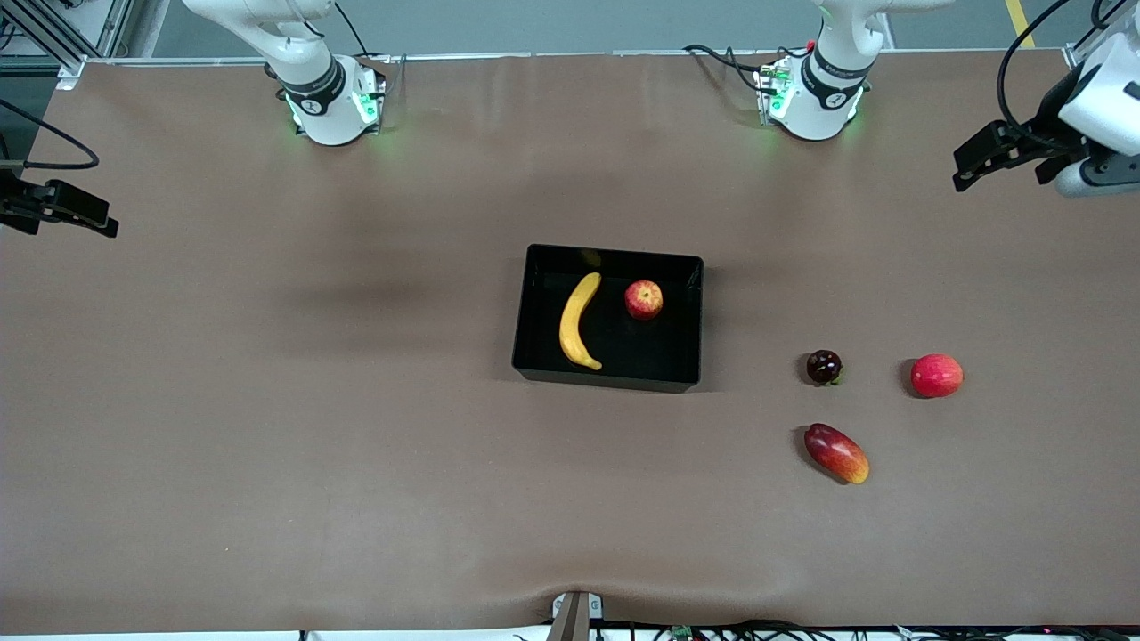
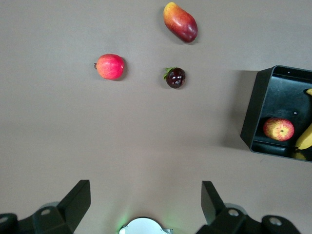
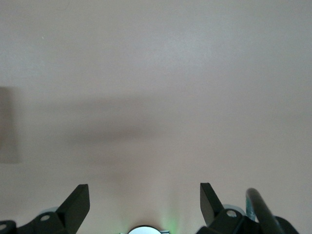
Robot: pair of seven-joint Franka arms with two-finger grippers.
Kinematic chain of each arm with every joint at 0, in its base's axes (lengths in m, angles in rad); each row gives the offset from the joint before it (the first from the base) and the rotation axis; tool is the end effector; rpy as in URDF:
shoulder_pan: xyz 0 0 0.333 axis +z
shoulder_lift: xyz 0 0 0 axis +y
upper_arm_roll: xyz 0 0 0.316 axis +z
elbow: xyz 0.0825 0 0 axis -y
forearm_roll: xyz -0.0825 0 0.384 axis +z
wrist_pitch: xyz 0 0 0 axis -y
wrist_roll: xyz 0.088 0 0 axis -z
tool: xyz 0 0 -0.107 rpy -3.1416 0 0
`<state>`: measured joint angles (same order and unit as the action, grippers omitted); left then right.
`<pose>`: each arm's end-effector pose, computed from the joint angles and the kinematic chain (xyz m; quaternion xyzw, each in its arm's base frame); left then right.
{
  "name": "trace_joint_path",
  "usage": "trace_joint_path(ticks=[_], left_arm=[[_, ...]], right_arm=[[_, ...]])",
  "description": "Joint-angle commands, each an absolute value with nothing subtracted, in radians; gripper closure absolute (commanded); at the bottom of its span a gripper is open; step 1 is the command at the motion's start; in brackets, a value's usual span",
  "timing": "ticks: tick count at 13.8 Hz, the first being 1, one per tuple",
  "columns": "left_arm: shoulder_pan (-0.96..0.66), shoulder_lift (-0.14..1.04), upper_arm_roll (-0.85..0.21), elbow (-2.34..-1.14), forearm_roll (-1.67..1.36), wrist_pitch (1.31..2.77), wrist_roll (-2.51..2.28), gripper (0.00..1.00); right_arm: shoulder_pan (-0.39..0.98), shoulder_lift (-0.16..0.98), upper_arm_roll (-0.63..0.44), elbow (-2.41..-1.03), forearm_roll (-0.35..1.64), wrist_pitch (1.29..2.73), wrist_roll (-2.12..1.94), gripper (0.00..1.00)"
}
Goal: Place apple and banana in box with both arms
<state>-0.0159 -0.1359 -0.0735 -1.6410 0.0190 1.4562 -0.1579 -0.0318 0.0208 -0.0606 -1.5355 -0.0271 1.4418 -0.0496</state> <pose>0.4974 -0.0452 0.6535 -0.9990 -0.0355 0.0227 0.0173 0.5444 -0.0533 0.6190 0.9980 -0.0224 -0.0581 0.0101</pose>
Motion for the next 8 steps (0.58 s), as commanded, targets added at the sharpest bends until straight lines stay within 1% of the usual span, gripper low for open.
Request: trace_joint_path(ticks=[1, 8], left_arm=[[-0.023, -0.135, -0.066, -1.612, 0.003, 1.410, -0.144, 0.00], [-0.031, -0.113, -0.071, -1.605, 0.017, 1.407, -0.150, 0.00]], right_arm=[[-0.051, 0.032, -0.046, -1.513, -0.035, 1.431, -0.043, 0.00], [-0.049, 0.031, -0.046, -1.513, -0.035, 1.431, -0.043, 0.00]])
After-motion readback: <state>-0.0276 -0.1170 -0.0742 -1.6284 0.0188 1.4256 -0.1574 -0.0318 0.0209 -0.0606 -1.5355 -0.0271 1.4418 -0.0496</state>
